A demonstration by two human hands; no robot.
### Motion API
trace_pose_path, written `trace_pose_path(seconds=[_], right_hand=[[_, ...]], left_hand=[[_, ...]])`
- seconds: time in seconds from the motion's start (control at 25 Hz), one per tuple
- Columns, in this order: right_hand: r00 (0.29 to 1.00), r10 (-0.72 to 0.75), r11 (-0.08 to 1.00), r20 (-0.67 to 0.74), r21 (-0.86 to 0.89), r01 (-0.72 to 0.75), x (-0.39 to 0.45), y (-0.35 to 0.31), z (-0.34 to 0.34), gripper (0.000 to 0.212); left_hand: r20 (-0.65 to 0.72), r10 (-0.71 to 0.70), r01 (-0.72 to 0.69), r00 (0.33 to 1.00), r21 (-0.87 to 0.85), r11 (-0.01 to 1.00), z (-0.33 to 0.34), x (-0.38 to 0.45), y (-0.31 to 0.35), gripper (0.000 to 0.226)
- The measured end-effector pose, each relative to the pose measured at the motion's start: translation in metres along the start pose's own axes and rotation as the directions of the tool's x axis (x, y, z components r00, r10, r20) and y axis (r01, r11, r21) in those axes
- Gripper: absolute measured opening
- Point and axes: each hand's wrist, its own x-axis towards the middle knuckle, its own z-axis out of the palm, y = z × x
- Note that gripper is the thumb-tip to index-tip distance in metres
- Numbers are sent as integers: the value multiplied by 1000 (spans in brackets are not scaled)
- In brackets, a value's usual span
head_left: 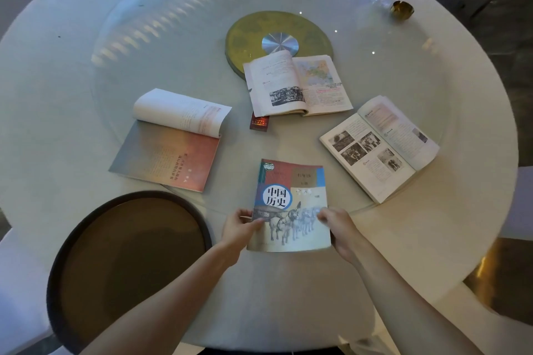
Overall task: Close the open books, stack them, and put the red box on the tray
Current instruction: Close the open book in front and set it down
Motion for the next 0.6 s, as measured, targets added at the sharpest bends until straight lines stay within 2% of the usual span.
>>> trace_pose_path(seconds=[0.16, 0.24, 0.4, 0.6], right_hand=[[997, 7, 998, -73, -57, -11, 11, 8, -1, 26], [996, -14, 998, -88, -62, 8, 19, 6, -4, 26], [996, -80, 985, -47, -160, 71, 33, -3, -7, 23], [993, -121, 938, 17, -326, 120, 48, -9, -14, 20]], left_hand=[[-8, 2, -1, 1000, 54, 999, 7, -1, -3, 13], [-34, 22, -18, 999, 105, 994, 12, 0, -3, 9], [-84, 33, -18, 996, 168, 986, 23, 5, 3, 12], [-107, 52, -10, 993, 356, 935, 35, 4, 7, 15]])
